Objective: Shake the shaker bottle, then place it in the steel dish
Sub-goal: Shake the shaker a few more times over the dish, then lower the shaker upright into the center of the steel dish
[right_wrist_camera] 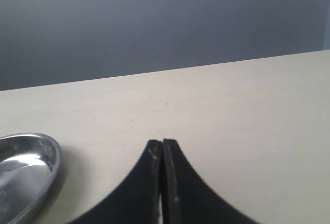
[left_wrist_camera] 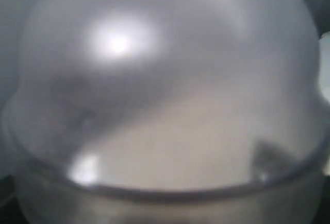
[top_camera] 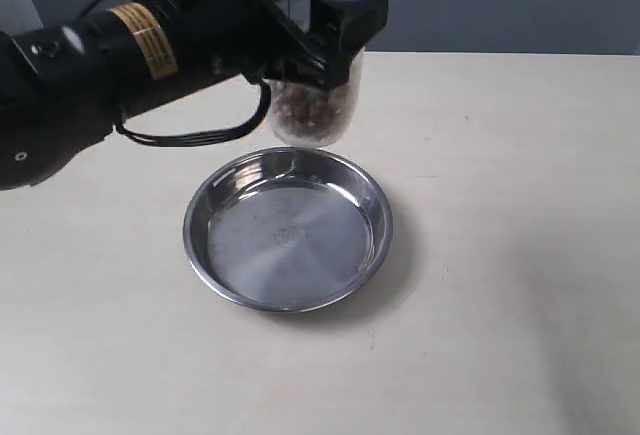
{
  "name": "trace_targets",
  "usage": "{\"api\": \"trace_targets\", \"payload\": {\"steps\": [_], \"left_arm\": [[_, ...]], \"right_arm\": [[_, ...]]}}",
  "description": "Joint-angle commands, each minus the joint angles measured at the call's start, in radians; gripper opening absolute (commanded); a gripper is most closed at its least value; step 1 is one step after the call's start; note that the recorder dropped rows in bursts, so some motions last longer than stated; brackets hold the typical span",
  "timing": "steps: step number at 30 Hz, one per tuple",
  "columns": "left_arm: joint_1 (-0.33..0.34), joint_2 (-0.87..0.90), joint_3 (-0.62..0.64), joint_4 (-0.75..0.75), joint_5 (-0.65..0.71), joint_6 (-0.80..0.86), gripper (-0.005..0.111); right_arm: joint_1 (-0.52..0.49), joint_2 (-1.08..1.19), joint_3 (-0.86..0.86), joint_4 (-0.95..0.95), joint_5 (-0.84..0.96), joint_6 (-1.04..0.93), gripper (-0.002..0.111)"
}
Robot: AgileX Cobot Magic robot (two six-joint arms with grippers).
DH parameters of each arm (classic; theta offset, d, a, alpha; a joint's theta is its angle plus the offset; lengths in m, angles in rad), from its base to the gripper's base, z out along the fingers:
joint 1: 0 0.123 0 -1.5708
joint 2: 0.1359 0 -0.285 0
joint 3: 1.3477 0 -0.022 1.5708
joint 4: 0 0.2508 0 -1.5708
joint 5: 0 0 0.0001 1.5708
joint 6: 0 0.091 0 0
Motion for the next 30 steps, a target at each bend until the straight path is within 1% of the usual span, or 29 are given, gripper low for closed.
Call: {"api": "trace_targets", "payload": {"steps": [1,3,5,7,8,12,15,18,21,27,30], "left_arm": [[0.031,0.118,0.059,-0.027,0.015,-0.003,0.0],[0.046,0.082,0.054,-0.018,-0.057,0.01,0.0],[0.058,0.083,0.054,-0.018,-0.108,0.063,0.0],[0.07,0.127,0.056,-0.018,-0.112,0.073,0.0],[0.078,0.16,0.067,-0.02,-0.143,0.073,0.0],[0.102,0.295,0.11,-0.022,-0.469,0.083,0.0],[0.102,0.378,0.111,-0.056,-0.59,0.097,0.0],[0.102,0.444,0.111,-0.093,-0.644,0.106,0.0],[0.102,0.489,0.111,-0.097,-0.712,0.106,0.0],[0.102,0.55,0.111,-0.089,-0.696,0.104,0.0],[0.102,0.563,0.111,-0.089,-0.708,0.104,0.0]], "right_arm": [[0.002,-0.005,0.001,-0.001,-0.013,-0.004,-0.001],[0.002,-0.005,0.001,-0.001,-0.015,-0.004,-0.001],[0.002,-0.005,0.001,-0.001,-0.015,-0.004,-0.001],[0.002,-0.005,0.001,-0.001,-0.015,-0.004,-0.001],[0.002,-0.005,0.001,-0.001,-0.015,-0.004,-0.001],[0.002,-0.005,0.001,-0.003,-0.015,-0.004,-0.001],[0.002,-0.005,0.001,-0.003,-0.015,-0.004,-0.001],[0.002,-0.005,0.001,-0.003,-0.015,-0.004,-0.001],[0.002,-0.005,0.001,-0.003,-0.011,-0.004,-0.001],[0.002,-0.005,0.001,-0.003,-0.013,-0.004,-0.001],[0.002,-0.005,0.001,-0.003,-0.013,-0.004,-0.001]]}}
